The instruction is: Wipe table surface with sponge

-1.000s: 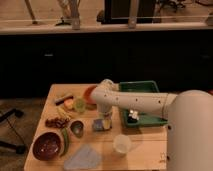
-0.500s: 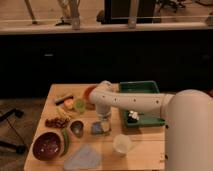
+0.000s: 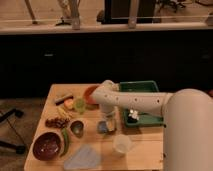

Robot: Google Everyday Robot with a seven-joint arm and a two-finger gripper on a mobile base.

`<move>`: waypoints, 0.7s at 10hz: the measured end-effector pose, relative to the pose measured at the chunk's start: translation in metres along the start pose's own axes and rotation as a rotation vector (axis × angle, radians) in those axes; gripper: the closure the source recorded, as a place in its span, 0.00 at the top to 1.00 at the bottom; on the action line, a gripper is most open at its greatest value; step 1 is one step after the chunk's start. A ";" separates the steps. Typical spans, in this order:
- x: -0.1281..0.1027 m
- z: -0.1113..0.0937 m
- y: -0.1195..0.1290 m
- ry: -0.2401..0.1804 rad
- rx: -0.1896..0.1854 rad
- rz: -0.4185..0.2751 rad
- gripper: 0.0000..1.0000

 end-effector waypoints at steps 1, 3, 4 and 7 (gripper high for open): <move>0.002 0.002 -0.007 0.008 0.001 0.005 0.00; -0.003 0.000 -0.027 0.009 0.021 -0.001 0.00; -0.006 -0.001 -0.031 0.007 0.029 -0.010 0.00; -0.028 -0.012 -0.035 -0.031 0.056 -0.073 0.00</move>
